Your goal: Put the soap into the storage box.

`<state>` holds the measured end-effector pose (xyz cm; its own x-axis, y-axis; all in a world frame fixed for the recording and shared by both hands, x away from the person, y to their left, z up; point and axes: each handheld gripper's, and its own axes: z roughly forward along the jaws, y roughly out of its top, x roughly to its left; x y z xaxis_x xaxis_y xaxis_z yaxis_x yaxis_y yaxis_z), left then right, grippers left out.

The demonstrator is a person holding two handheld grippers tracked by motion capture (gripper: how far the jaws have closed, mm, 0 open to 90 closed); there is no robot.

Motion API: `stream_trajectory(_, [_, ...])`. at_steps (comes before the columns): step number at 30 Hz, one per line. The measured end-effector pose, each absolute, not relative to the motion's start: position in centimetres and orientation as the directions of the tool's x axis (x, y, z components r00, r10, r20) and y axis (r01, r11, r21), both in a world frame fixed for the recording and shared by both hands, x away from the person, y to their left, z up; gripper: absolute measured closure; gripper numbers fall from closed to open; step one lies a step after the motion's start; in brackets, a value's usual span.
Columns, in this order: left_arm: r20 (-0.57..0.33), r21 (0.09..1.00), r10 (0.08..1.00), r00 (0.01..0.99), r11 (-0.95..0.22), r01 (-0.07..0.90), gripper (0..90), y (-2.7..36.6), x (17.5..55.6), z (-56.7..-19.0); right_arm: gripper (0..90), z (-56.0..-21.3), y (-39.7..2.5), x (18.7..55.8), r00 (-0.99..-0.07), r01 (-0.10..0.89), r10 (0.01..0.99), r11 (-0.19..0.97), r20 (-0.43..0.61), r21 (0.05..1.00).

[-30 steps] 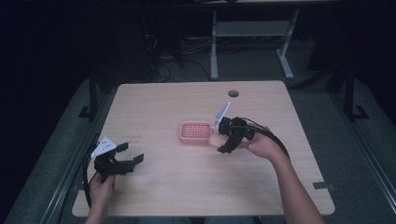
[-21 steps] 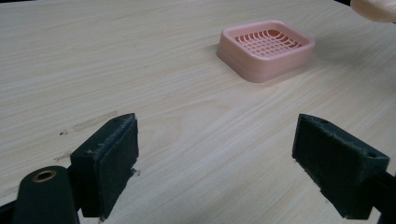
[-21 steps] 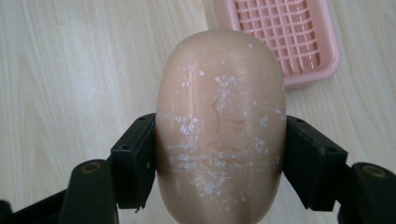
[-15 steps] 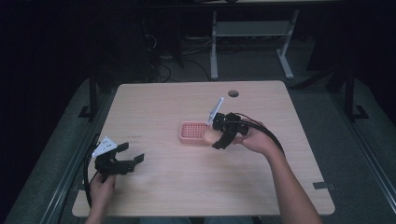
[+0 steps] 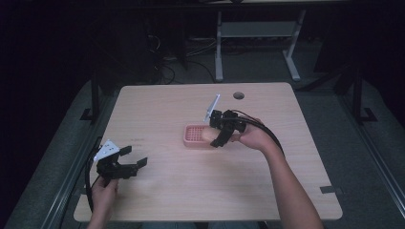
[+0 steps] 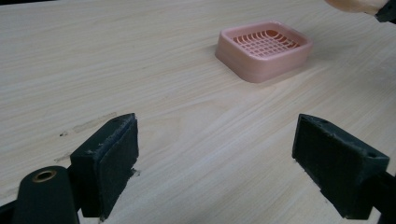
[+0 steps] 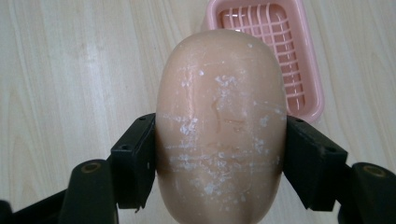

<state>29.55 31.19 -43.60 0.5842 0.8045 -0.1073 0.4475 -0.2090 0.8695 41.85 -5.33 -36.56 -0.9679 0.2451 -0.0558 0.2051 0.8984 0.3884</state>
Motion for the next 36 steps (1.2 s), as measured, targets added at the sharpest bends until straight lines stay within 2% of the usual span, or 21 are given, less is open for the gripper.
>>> stream_trajectory(36, [-0.116,0.870,0.803,0.585,-0.202,0.450,14.3,31.4,29.5,-43.6,31.9,-35.4,-2.2,45.8,-0.973,0.190,0.226,0.893,-0.041,0.408])
